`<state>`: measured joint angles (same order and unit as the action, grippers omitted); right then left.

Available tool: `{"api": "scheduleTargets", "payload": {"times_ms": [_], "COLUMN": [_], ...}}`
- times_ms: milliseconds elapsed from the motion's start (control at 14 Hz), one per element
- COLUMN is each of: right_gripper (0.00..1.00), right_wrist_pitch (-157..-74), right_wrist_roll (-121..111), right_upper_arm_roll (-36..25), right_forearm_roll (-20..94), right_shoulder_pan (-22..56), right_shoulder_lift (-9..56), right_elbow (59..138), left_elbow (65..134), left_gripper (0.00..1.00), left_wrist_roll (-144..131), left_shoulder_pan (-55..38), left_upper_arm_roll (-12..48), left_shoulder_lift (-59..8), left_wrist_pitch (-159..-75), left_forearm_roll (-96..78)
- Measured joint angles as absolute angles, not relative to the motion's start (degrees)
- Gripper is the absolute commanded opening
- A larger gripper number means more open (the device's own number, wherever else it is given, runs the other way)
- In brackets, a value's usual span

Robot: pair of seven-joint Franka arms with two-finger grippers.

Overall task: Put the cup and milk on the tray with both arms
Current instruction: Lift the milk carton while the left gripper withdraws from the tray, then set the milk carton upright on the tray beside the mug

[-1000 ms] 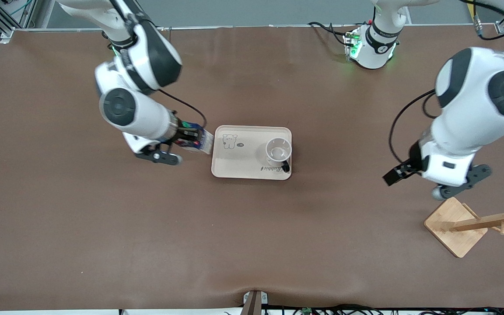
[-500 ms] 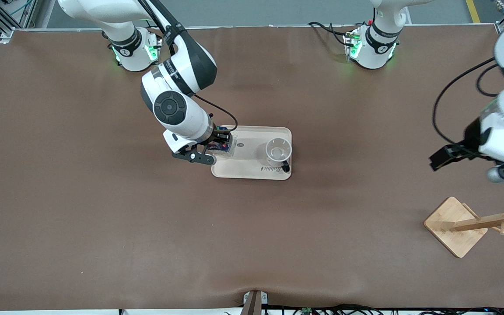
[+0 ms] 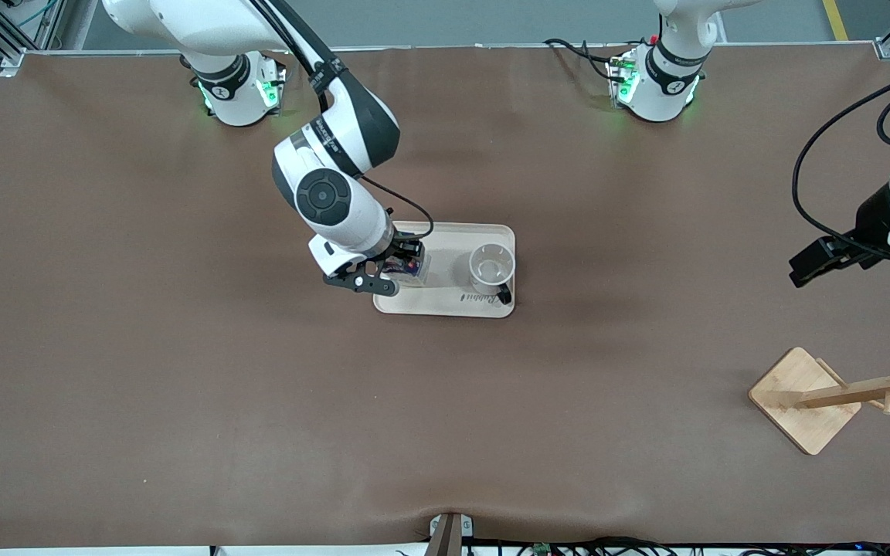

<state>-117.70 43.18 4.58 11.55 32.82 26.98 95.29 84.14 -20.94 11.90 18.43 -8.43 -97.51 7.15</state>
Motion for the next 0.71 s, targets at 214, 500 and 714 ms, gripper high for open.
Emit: {"api": "scheduleTargets", "payload": {"times_ms": [214,500,714], "right_gripper": [1.0,1.0,1.0], "right_wrist_pitch": [-117.69,-117.76,-111.96], "right_wrist_roll": [43.18,43.05,43.05], "right_upper_arm_roll": [4.57,3.72,3.26], "right_forearm_roll": [11.53,11.5,11.5], "right_shoulder_pan": [33.26,33.17,32.47], "right_shoulder_lift": [27.26,26.77,25.29], "right_elbow": [95.28,91.86,83.78], "left_elbow": [84.11,84.1,84.33], "left_gripper": [1.0,1.0,1.0], "left_wrist_roll": [-20.94,-20.7,-17.59], "left_shoulder_pan": [11.87,5.86,-0.54], "left_upper_arm_roll": [18.47,13.95,8.08], "left_shoulder_lift": [-6.44,-3.45,-0.96], "left_wrist_pitch": [-94.52,-90.21,-86.13], "left_forearm_roll": [7.15,7.14,7.14]}}
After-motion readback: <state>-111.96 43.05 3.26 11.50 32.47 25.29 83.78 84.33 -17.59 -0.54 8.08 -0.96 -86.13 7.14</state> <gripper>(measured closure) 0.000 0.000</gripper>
